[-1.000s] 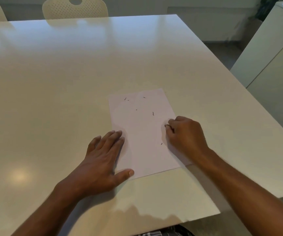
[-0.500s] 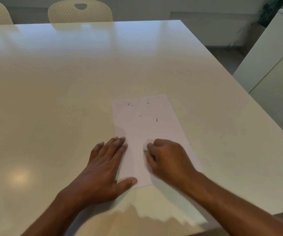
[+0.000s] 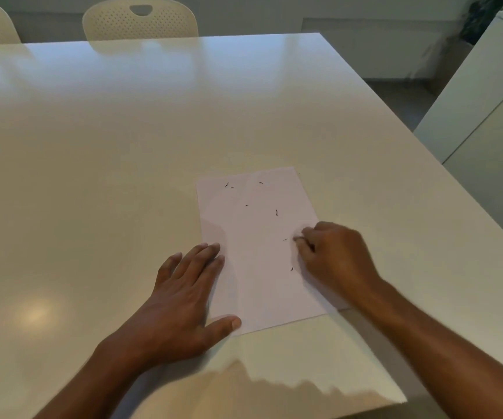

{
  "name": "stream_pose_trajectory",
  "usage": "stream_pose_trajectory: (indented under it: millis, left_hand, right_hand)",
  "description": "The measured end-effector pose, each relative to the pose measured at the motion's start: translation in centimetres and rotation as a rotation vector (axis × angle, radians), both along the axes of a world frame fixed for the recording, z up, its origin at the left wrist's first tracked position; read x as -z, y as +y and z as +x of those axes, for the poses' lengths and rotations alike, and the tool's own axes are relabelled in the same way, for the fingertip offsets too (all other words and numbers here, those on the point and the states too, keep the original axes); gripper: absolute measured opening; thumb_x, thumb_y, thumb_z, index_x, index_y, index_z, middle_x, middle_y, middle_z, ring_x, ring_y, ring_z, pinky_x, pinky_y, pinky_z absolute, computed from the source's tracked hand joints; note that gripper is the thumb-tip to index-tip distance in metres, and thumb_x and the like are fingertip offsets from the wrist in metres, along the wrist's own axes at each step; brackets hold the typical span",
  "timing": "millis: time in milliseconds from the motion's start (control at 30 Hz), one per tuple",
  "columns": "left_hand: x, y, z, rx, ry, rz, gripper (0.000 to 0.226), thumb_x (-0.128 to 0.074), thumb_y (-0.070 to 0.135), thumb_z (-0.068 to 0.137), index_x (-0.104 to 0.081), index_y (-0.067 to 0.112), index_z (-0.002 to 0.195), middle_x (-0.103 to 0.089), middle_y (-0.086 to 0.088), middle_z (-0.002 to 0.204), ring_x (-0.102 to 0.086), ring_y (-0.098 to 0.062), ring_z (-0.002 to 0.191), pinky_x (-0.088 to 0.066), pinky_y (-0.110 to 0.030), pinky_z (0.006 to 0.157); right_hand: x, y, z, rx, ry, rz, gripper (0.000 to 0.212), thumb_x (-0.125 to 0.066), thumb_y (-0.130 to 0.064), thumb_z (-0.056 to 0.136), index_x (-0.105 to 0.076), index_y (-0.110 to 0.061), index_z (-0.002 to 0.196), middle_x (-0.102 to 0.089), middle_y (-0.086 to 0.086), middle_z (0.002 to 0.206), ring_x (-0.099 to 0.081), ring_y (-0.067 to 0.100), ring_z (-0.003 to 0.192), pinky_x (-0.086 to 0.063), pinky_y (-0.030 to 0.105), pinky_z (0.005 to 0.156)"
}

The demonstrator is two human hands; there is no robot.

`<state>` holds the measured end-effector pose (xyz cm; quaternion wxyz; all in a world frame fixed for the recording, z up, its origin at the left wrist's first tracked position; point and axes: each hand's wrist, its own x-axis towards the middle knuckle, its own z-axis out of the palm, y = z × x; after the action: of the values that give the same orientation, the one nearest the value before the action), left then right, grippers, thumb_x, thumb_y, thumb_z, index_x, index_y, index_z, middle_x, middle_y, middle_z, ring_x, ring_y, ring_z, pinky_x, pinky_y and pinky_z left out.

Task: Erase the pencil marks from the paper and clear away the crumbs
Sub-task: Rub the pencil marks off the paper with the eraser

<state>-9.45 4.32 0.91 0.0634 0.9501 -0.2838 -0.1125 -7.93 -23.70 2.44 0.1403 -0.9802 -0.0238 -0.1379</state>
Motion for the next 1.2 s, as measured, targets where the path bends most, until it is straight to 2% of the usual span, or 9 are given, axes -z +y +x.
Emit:
stream_pose_trajectory:
  millis: [67, 200, 267, 433, 633, 800, 1000, 1133, 1200]
  left_hand:
    - [-0.1, 0.0, 0.0, -0.005, 0.001, -0.022, 0.103, -0.023, 0.083, 0.083, -0.001, 0.019, 0.161, 0.016, 0.006, 0.166, 0.029, -0.004, 0.146, 0.009, -0.041, 0.121]
    - [0.1, 0.1, 0.0, 0.000, -0.006, -0.027, 0.103, -0.026, 0.084, 0.084, -0.004, 0.018, 0.161, 0.014, 0.006, 0.166, 0.027, -0.005, 0.147, 0.009, -0.041, 0.122]
    - [0.0, 0.1, 0.0, 0.001, -0.001, -0.017, 0.102, -0.025, 0.083, 0.085, 0.000, 0.019, 0.161, 0.017, 0.006, 0.166, 0.029, -0.005, 0.147, 0.009, -0.042, 0.122]
    - [-0.2, 0.1, -0.1, -0.001, -0.004, -0.012, 0.103, -0.021, 0.084, 0.084, 0.001, 0.019, 0.160, 0.017, 0.008, 0.166, 0.029, -0.004, 0.146, 0.011, -0.041, 0.122]
    - [-0.1, 0.1, 0.0, -0.001, -0.016, 0.014, 0.106, -0.018, 0.088, 0.080, 0.002, 0.021, 0.160, 0.018, 0.009, 0.165, 0.030, -0.003, 0.145, 0.012, -0.037, 0.121]
    - [-0.1, 0.1, 0.0, 0.005, -0.013, -0.022, 0.107, -0.019, 0.089, 0.081, -0.005, 0.019, 0.161, 0.013, 0.010, 0.166, 0.024, -0.003, 0.148, 0.010, -0.038, 0.122]
    - [-0.1, 0.0, 0.0, 0.003, -0.017, -0.027, 0.107, -0.021, 0.089, 0.081, -0.006, 0.018, 0.161, 0.011, 0.010, 0.166, 0.022, -0.003, 0.149, 0.010, -0.036, 0.121]
    - [-0.2, 0.0, 0.0, 0.000, -0.003, -0.015, 0.108, -0.019, 0.090, 0.080, -0.006, 0.018, 0.161, 0.013, 0.011, 0.166, 0.023, -0.003, 0.148, 0.010, -0.037, 0.122]
    - [-0.3, 0.0, -0.1, -0.007, 0.001, -0.010, 0.109, -0.019, 0.090, 0.080, -0.005, 0.019, 0.161, 0.014, 0.011, 0.166, 0.023, -0.002, 0.148, 0.011, -0.037, 0.121]
  right_hand:
    - [-0.3, -0.6, 0.3, 0.072, -0.019, -0.005, 0.019, -0.065, -0.021, 0.084, -0.066, -0.015, 0.067, -0.056, 0.001, 0.062, -0.059, 0.028, 0.057, -0.041, 0.029, 0.050]
    - [0.1, 6.3, -5.6, -0.282, 0.049, 0.069, 0.017, -0.066, -0.022, 0.082, -0.062, -0.018, 0.066, -0.054, -0.001, 0.062, -0.054, 0.024, 0.054, -0.041, 0.028, 0.047]
    - [-0.1, 6.6, -6.6, -0.359, 0.090, 0.048, 0.015, -0.066, -0.023, 0.083, -0.066, -0.019, 0.068, -0.056, -0.003, 0.064, -0.055, 0.021, 0.055, -0.042, 0.026, 0.048]
    - [-0.2, 0.4, -3.7, -0.007, -0.031, 0.021, 0.017, -0.068, -0.021, 0.073, -0.060, -0.015, 0.060, -0.053, -0.001, 0.059, -0.057, 0.027, 0.050, -0.036, 0.026, 0.044]
    - [0.5, 6.0, -8.9, -0.297, 0.031, 0.059, 0.010, -0.067, -0.024, 0.082, -0.067, -0.020, 0.072, -0.056, -0.004, 0.066, -0.055, 0.019, 0.058, -0.044, 0.027, 0.048]
    - [0.4, -1.2, -5.2, 0.018, -0.105, 0.036, 0.014, -0.064, -0.022, 0.081, -0.071, -0.016, 0.070, -0.059, -0.002, 0.062, -0.060, 0.024, 0.054, -0.040, 0.025, 0.046]
    - [1.2, 4.1, -9.8, -0.259, -0.023, 0.077, 0.010, -0.068, -0.022, 0.083, -0.067, -0.019, 0.073, -0.058, -0.004, 0.068, -0.057, 0.019, 0.062, -0.044, 0.028, 0.050]
    - [0.6, -2.1, -6.2, 0.002, -0.124, 0.064, 0.012, -0.066, -0.021, 0.082, -0.073, -0.016, 0.073, -0.061, -0.003, 0.065, -0.061, 0.021, 0.058, -0.042, 0.025, 0.050]
    - [0.5, -2.2, -6.2, 0.006, -0.132, 0.044, 0.014, -0.065, -0.020, 0.083, -0.072, -0.015, 0.072, -0.058, -0.001, 0.062, -0.058, 0.024, 0.055, -0.041, 0.026, 0.047]
